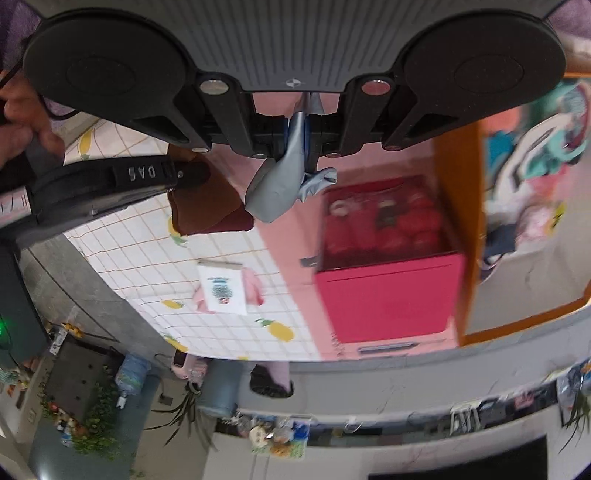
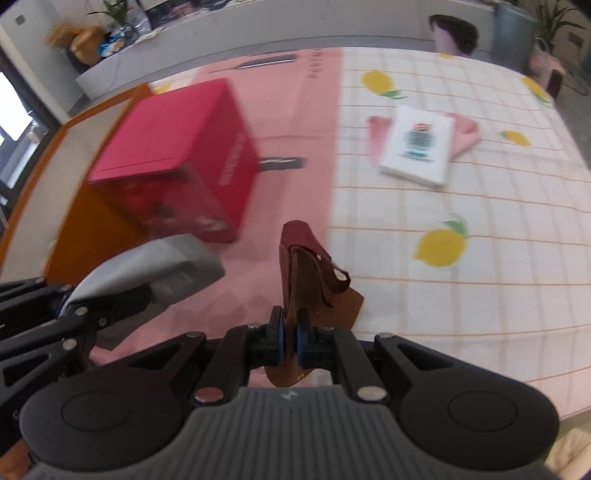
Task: Organize soft objects
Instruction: 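Lift the brown cloth and grey fabric with both grippers toward the box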
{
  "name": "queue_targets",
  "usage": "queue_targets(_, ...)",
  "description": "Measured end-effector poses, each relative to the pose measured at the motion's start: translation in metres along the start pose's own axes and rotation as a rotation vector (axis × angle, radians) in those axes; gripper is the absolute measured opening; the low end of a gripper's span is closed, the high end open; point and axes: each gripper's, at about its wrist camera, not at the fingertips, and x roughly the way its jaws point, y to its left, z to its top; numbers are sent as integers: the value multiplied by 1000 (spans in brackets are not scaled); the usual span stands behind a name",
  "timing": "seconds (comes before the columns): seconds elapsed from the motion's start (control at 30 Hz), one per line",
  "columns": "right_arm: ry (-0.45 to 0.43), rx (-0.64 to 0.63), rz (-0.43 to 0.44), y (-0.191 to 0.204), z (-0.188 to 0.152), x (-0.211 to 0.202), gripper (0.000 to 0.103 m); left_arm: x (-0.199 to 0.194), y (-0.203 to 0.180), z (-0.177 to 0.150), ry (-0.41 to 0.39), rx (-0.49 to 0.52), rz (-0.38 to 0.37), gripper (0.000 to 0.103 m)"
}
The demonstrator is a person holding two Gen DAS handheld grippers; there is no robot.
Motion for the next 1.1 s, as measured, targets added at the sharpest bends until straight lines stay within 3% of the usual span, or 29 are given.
queue_targets(0.33, -20, -161, 95, 96, 7, -24, 4, -65, 59, 11, -31, -13, 62, 8)
queue_targets(0.5, -56, -185, 221, 143, 20, -42, 4, -96, 88, 8, -34, -16, 131, 8)
queue_targets(0.73, -124, -230, 305, 199, 42, -52, 4, -121, 133, 12, -63, -50, 211, 8)
queue_targets(0.9, -209, -205, 280, 223, 64, -43, 4, -113, 164, 23, -95, -113, 157, 8)
queue_targets(1.1, -184, -209, 275, 232, 90, -5, 4, -87, 191, 24, -120, -154, 127, 8)
